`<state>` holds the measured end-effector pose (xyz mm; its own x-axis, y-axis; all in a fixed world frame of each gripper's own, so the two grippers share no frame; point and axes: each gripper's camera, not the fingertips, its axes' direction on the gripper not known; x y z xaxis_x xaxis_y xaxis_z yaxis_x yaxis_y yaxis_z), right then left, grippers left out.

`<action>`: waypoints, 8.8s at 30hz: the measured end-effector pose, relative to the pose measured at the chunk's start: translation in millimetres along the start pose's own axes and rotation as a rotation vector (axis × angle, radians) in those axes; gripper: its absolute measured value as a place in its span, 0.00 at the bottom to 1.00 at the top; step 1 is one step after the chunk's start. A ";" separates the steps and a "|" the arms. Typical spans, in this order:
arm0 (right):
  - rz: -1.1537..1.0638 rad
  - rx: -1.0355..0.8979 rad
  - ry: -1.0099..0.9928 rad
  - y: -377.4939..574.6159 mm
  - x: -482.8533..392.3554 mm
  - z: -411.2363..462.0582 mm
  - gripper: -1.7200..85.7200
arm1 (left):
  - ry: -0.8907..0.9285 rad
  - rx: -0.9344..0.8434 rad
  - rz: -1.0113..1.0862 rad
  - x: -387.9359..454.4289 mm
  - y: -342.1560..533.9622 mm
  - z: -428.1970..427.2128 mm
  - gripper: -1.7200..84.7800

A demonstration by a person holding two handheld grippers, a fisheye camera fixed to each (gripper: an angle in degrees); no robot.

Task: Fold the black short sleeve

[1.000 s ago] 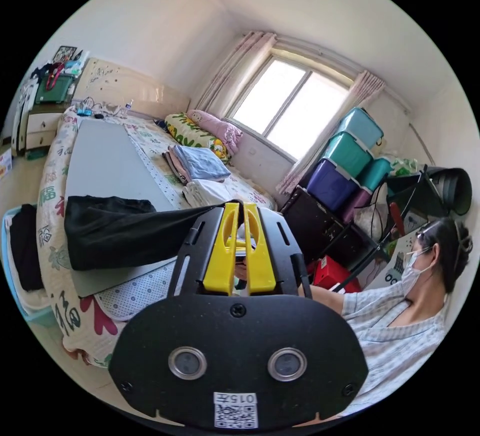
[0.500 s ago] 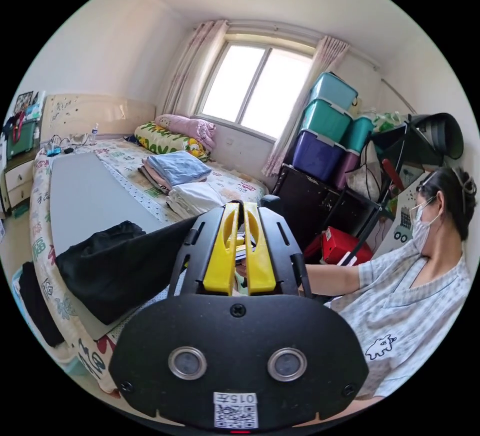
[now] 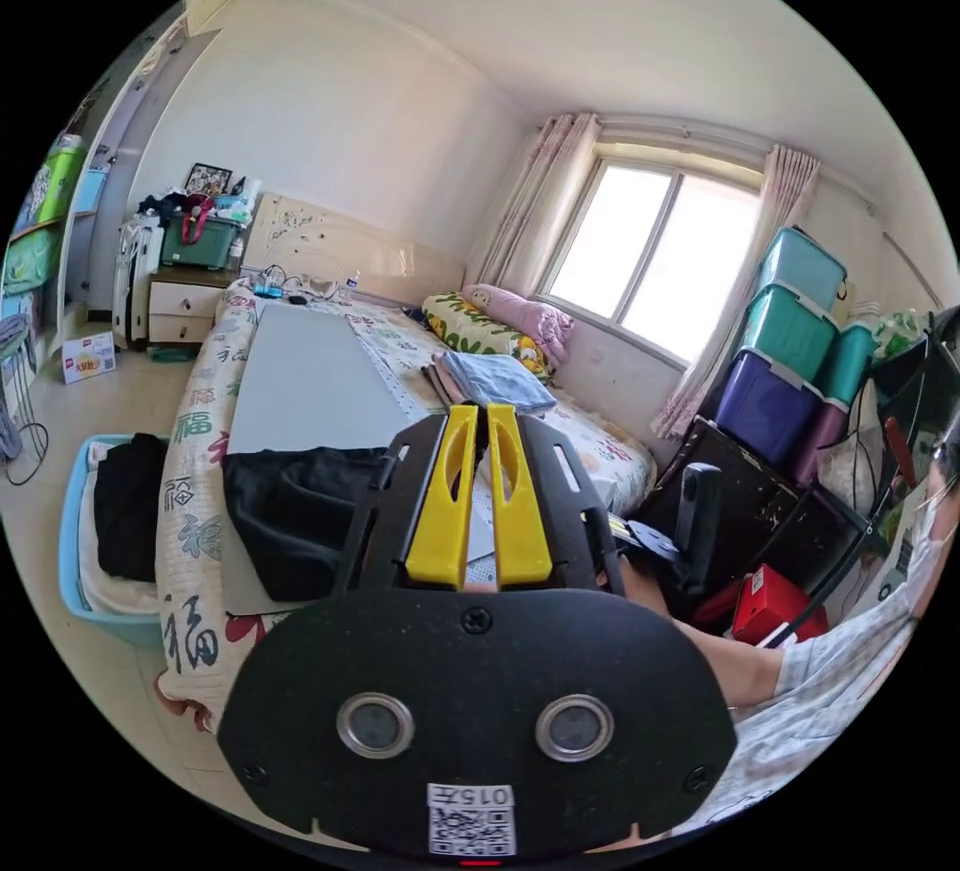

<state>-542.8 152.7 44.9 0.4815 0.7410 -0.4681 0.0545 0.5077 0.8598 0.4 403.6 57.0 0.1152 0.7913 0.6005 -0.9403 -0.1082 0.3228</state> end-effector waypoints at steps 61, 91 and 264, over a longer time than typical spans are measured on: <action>-0.066 -0.744 0.759 -320.9 -84.8 211.5 0.08 | -0.439 -0.394 -0.310 -219.4 228.1 281.2 0.09; 0.076 -0.436 0.683 -340.4 -101.3 127.1 0.07 | -0.378 -0.368 -0.311 -216.7 302.0 229.9 0.10; 0.055 -0.445 0.798 -284.2 -100.3 154.0 0.05 | -0.181 -0.238 -0.517 -257.2 260.2 160.6 0.09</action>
<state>-471.9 -133.6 -121.1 -0.2828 0.7693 -0.5730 -0.3727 0.4623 0.8046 -222.4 75.3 104.0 0.6103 0.5882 0.5307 -0.7912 0.4182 0.4463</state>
